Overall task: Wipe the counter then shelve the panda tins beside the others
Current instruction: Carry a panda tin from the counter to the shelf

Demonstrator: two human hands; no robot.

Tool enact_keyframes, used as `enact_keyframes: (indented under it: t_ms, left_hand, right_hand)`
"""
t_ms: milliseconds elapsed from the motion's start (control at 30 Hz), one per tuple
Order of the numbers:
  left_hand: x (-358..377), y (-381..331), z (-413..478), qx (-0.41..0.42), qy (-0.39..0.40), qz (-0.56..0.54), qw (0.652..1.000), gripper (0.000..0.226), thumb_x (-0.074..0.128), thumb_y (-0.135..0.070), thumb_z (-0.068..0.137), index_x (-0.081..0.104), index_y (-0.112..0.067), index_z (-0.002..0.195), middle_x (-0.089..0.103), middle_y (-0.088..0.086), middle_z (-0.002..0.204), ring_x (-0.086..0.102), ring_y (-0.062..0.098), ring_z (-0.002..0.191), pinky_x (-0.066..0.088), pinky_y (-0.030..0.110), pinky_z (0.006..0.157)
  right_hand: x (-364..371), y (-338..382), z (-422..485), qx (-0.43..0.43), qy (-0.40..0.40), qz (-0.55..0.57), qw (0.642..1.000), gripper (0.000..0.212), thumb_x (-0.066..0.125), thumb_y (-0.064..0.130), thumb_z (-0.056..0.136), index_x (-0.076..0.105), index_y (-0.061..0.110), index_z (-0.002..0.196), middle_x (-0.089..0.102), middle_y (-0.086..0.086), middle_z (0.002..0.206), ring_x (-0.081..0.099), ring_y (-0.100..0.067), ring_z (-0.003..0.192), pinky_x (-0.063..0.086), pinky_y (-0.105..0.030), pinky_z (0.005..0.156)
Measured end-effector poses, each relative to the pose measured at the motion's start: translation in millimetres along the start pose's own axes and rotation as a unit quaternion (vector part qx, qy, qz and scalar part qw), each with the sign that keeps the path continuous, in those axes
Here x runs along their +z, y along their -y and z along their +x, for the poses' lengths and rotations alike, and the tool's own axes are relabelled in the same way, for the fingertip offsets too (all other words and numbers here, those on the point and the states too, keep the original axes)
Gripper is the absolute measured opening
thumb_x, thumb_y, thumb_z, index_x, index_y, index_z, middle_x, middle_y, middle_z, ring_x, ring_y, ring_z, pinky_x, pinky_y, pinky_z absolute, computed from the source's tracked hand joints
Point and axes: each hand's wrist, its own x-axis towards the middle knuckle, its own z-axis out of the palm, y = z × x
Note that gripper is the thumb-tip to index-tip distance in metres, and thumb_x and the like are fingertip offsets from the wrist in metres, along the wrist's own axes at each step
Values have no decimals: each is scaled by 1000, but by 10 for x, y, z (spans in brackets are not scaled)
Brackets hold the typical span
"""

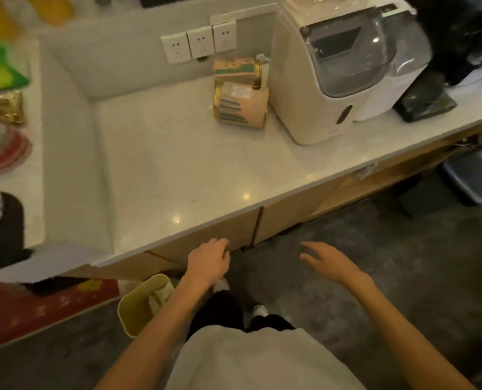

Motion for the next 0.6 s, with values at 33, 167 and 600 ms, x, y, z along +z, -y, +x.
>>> enact_keyframes:
  t_ms: [33, 167, 600]
  left_hand:
    - [-81, -34, 138, 6, -1, -3, 1000, 39, 47, -33, 100, 51, -23, 137, 62, 4, 130, 61, 24, 116, 53, 43, 96]
    - [-342, -18, 662, -4, -6, -24, 1000, 38, 43, -34, 101, 53, -23, 136, 62, 5, 132, 61, 25, 117, 51, 42, 98]
    - [-1676, 259, 2154, -89, -58, -110, 988, 36, 46, -35, 100, 56, -24, 133, 63, 3, 136, 59, 24, 123, 45, 34, 98]
  right_hand:
    - [-21, 19, 65, 1, -3, 15, 1000, 56, 45, 47, 100, 39, 23, 150, 45, -5, 152, 45, -22, 137, 39, -37, 111]
    - [-139, 318, 462, -15, -14, 56, 998, 53, 46, 49, 99, 45, 24, 146, 49, -2, 150, 46, -20, 136, 39, -35, 110]
    - [-1765, 1408, 1877, -66, -127, 221, 965, 48, 52, 51, 95, 52, 30, 138, 59, -2, 138, 60, -18, 117, 49, -35, 96]
